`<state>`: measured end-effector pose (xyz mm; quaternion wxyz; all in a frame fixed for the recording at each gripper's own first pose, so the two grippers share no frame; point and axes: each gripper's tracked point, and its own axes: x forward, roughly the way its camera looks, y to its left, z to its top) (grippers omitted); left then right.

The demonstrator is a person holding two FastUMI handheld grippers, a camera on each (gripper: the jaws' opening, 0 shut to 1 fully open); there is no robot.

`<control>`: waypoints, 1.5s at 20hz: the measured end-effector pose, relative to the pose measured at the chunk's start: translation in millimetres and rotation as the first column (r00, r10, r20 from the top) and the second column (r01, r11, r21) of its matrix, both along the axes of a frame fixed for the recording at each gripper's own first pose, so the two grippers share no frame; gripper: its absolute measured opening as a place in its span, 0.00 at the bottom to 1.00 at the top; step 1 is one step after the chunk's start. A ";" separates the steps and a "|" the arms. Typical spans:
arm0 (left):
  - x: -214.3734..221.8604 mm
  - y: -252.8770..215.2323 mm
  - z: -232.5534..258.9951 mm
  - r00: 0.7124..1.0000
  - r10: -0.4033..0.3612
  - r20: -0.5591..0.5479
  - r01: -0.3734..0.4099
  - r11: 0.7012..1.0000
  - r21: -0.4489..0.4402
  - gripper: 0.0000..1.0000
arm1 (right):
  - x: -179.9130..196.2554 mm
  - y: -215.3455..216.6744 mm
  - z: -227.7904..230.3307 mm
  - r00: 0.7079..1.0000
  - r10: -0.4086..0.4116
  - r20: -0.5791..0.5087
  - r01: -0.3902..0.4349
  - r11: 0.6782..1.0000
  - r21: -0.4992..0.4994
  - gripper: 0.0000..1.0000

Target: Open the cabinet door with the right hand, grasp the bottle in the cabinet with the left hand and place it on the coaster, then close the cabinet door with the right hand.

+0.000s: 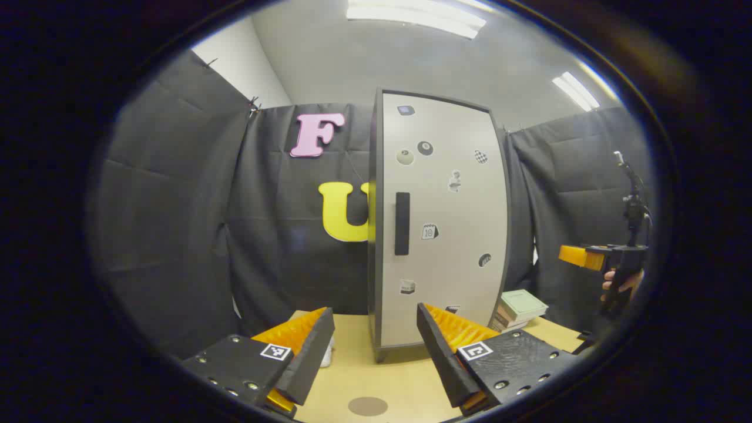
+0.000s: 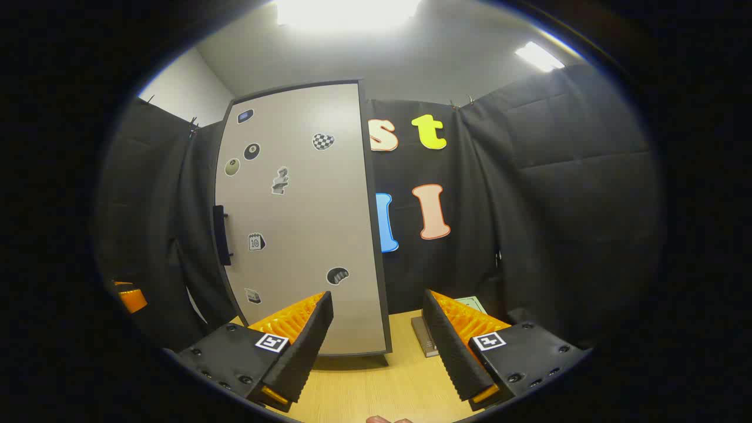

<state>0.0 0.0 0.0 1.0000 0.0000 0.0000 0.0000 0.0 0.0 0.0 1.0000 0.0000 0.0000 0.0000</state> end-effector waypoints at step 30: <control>-36.7 -24.5 -66.7 0.996 0.049 -0.081 -0.051 0.998 -0.020 0.87 | 32.9 73.0 54.9 0.978 0.202 0.044 -0.200 0.978 -0.055 0.98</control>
